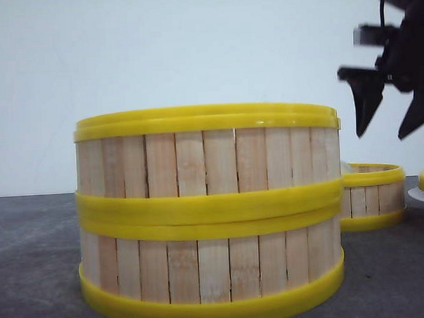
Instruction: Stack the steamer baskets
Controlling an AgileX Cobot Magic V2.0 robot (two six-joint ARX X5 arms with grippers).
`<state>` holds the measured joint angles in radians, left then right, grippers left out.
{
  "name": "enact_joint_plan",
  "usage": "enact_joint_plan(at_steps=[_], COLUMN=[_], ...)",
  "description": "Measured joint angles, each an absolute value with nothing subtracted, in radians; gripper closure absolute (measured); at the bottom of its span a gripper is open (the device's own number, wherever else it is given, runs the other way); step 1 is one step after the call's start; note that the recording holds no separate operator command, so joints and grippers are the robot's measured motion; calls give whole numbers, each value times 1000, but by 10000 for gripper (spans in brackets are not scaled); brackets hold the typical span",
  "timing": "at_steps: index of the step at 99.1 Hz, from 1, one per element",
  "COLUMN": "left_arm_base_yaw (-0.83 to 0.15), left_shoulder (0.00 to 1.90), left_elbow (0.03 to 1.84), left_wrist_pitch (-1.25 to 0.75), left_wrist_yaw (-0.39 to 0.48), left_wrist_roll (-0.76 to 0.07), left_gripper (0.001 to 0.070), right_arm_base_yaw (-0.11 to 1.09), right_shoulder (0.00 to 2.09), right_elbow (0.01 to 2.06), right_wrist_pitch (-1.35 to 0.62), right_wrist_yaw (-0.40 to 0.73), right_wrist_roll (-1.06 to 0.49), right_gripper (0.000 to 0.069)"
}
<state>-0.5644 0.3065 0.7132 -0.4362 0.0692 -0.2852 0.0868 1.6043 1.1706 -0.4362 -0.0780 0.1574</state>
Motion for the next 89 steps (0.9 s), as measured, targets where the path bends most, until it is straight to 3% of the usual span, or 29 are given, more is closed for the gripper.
enact_joint_plan(at_steps=[25, 54, 71, 89], left_arm_base_yaw=[-564, -564, -564, -564], left_shoulder=[228, 227, 227, 227], left_elbow=[713, 713, 713, 713], left_wrist_pitch=[-508, -543, -543, -544], left_wrist_yaw=[70, 70, 70, 70], left_wrist_roll=[-299, -304, -304, -304], left_gripper=[432, 434, 434, 434], right_arm_base_yaw=[46, 46, 46, 46], right_shoulder=[1670, 1729, 1732, 1756], right_elbow=[1172, 1183, 1183, 1183], right_wrist_pitch=[-398, -373, -359, -361], right_wrist_yaw=[-78, -101, -102, -104], right_wrist_roll=[165, 177, 191, 202], right_gripper=[288, 365, 469, 489])
